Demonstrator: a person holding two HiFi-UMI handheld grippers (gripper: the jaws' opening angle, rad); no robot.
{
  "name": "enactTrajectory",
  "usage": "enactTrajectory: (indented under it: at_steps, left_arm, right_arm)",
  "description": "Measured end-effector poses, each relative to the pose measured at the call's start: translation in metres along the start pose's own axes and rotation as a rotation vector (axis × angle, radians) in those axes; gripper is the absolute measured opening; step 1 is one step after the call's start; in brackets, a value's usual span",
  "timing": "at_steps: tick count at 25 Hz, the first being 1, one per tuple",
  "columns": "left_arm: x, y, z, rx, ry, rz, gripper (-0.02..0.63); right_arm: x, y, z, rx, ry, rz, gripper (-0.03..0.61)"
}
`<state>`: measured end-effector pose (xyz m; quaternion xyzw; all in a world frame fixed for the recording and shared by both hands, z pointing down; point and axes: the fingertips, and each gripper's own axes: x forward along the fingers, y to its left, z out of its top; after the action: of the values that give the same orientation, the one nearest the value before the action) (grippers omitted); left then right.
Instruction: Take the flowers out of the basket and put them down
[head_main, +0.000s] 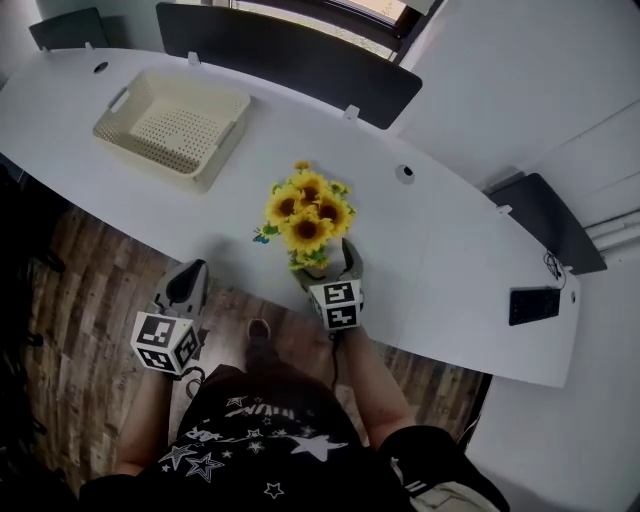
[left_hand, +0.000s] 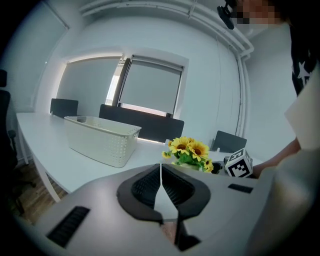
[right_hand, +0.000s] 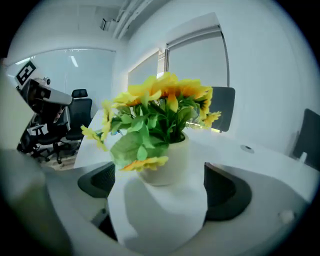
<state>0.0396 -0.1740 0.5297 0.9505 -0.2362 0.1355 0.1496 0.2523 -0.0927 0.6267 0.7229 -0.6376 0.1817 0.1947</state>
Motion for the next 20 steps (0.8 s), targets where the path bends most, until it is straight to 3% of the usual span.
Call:
enactTrajectory:
  at_steps: [10, 20]
  left_arm:
    - [-0.088, -0.015, -0.007, -0.016, -0.086, 0.034, 0.017]
    - [-0.186, -0.036, -0.036, -0.049, -0.152, 0.111, 0.017]
  right_arm:
    - [-0.063, 0.040, 0.003, 0.029, -0.059, 0.012, 0.522]
    - [-0.127, 0.135, 0.035, 0.050, -0.186, 0.172, 0.518]
